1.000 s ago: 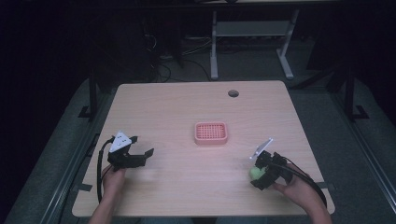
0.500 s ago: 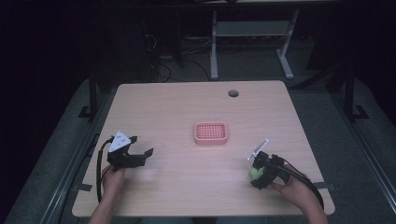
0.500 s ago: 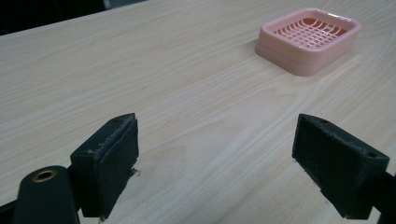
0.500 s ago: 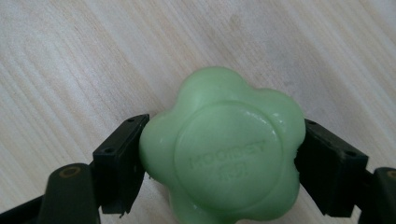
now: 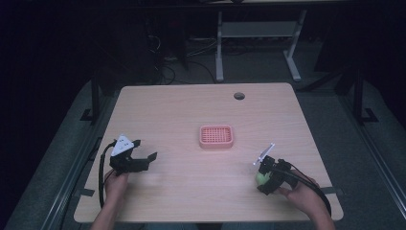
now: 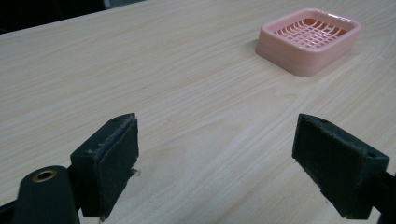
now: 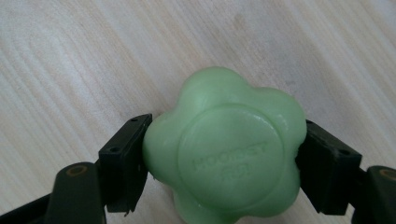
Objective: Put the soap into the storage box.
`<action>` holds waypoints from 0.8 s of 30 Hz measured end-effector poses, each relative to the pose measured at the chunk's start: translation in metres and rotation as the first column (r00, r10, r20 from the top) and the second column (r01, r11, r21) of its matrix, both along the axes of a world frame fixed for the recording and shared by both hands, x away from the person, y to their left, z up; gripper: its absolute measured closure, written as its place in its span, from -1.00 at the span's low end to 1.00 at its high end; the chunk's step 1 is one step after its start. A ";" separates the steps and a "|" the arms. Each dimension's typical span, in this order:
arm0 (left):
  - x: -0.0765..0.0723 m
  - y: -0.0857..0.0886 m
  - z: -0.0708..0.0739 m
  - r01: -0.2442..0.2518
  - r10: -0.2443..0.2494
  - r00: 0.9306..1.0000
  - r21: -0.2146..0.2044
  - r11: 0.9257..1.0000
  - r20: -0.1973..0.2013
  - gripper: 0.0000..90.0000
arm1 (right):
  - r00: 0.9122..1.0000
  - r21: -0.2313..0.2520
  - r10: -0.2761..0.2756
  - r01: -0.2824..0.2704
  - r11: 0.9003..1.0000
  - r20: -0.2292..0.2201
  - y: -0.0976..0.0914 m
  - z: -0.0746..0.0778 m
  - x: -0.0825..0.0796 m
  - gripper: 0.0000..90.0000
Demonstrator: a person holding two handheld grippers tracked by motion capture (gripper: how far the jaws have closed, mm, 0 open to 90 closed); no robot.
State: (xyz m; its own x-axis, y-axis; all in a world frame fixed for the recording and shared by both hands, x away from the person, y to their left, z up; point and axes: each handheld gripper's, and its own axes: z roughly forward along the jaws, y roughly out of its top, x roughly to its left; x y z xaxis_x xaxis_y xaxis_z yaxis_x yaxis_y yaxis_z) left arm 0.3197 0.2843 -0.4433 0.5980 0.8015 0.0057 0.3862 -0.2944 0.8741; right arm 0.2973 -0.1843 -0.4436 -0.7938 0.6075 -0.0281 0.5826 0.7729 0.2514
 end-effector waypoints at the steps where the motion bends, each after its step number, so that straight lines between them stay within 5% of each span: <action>1: 0.000 0.000 0.000 0.000 0.000 1.000 -0.001 1.000 0.001 -0.68 | 1.000 0.003 0.001 -0.001 1.000 0.001 0.000 0.001 0.000 -0.43; 7: 0.000 0.000 0.000 0.001 -0.001 1.000 -0.002 1.000 0.000 -0.68 | 1.000 0.017 0.004 -0.004 1.000 0.011 -0.001 0.008 0.000 -0.43; 24: 0.000 0.001 0.000 0.000 0.000 1.000 -0.004 1.000 0.001 -0.68 | 1.000 0.033 -0.004 0.004 0.999 0.002 0.000 -0.001 0.002 -0.42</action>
